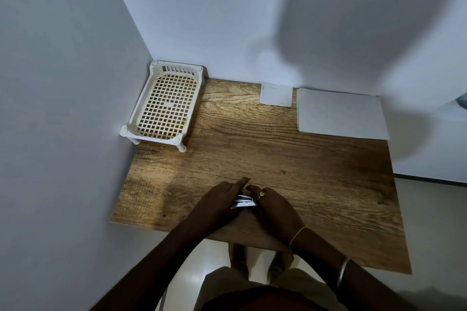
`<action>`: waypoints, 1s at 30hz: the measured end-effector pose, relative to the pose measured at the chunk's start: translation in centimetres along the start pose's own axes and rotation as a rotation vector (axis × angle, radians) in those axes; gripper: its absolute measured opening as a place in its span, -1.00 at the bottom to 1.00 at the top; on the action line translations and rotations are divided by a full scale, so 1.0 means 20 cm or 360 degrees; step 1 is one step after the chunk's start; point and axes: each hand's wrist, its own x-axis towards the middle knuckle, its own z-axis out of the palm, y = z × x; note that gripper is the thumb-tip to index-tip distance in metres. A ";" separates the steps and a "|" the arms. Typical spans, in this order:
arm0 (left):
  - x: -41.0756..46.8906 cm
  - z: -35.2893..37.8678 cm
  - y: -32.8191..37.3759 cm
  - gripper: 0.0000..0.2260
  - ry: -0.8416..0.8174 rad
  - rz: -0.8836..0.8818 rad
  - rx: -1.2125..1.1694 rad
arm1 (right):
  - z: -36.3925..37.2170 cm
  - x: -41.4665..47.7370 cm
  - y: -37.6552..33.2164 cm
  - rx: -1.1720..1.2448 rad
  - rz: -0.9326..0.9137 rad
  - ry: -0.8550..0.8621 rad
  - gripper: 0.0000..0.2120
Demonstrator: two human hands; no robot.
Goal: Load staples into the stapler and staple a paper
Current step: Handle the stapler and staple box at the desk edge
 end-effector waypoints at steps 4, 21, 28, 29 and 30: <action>0.02 0.00 -0.01 -0.23 -0.0020 0.0033 0.0018 | -0.01 0.01 0.00 0.0024 -0.0020 0.0014 -0.55; 0.17 -0.49 -0.06 -0.47 0.0187 0.0318 0.0150 | -0.29 0.27 -0.16 0.0095 -0.0280 0.0331 -0.68; 0.33 -1.00 -0.24 -0.47 0.0247 0.0174 0.0338 | -0.49 0.77 -0.43 0.0074 -0.0503 0.0468 -0.70; 0.35 -1.07 -0.27 -0.46 0.0249 0.0155 0.0367 | -0.50 0.84 -0.48 0.0077 -0.0503 0.0502 -0.69; 0.37 -1.13 -0.31 -0.46 0.0254 0.0145 0.0397 | -0.51 0.91 -0.52 0.0086 -0.0506 0.0529 -0.68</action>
